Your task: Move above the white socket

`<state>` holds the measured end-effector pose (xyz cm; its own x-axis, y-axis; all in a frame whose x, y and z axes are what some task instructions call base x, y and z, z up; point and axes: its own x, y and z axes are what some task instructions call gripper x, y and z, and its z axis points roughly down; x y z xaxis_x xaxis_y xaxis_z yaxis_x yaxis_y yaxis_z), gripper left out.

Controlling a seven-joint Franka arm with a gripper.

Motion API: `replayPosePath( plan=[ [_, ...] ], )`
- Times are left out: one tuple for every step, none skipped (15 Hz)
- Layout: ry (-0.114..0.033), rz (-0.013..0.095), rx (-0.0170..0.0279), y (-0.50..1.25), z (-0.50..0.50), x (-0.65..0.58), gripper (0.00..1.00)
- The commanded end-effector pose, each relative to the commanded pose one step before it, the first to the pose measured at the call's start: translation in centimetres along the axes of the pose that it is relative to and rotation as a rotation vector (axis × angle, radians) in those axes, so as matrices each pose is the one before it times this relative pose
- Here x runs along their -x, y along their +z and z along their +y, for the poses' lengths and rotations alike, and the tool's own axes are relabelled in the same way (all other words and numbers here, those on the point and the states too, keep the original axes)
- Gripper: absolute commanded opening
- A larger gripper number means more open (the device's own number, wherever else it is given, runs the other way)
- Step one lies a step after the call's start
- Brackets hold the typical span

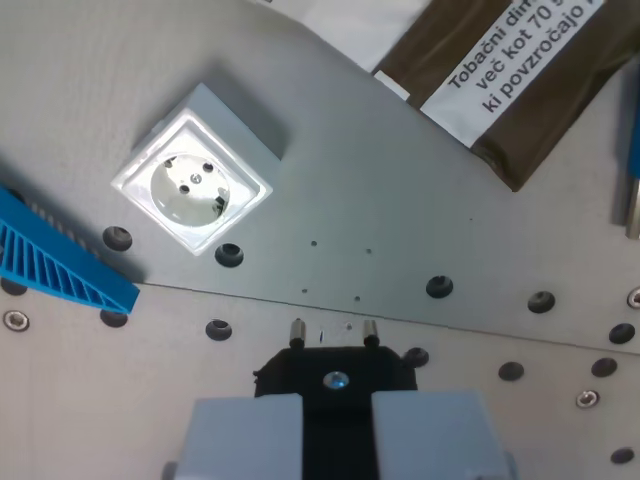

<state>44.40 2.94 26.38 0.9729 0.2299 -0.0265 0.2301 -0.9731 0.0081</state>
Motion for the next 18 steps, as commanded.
replayPosePath(
  plan=[
    [-0.2181,0.0931,0.00945,1.582,-0.604,0.378,0.00],
    [-0.0243,0.0001,-0.00145,0.497,-0.236,0.068,0.00],
    [-0.0220,-0.0001,-0.00104,0.422,-0.199,0.049,0.00],
    [-0.0190,-0.0021,-0.00098,0.434,-0.204,0.044,0.00],
    [-0.0223,-0.0019,-0.00119,0.450,-0.213,0.043,0.00],
    [-0.0241,0.0008,-0.00063,0.466,-0.223,0.042,0.00],
    [-0.0204,0.0026,0.00022,0.482,-0.235,0.043,0.00],
    [-0.0151,-0.0007,-0.00070,0.497,-0.247,0.047,0.00],
    [-0.0229,0.0015,0.00021,0.500,-0.259,0.049,0.00],
    [-0.0222,0.0036,0.00088,0.500,-0.270,0.049,0.00],
    [-0.0172,0.0024,0.00068,0.500,-0.273,0.049,0.00],
    [-0.0182,0.0000,0.00006,0.500,-0.276,0.047,0.00],
    [-0.0202,0.0024,0.00097,0.500,-0.276,0.042,0.00],
    [-0.0154,0.0018,0.00104,0.500,-0.271,0.036,0.00],
    [-0.0145,0.0019,0.00103,0.500,-0.266,0.028,0.00],
    [-0.0164,-0.0003,0.00021,0.500,-0.260,0.021,0.00],
    [-0.0125,-0.0027,0.00014,0.500,-0.253,0.013,0.00],
    [-0.0136,0.0000,0.00076,0.498,-0.247,0.003,0.00]
  ],
)
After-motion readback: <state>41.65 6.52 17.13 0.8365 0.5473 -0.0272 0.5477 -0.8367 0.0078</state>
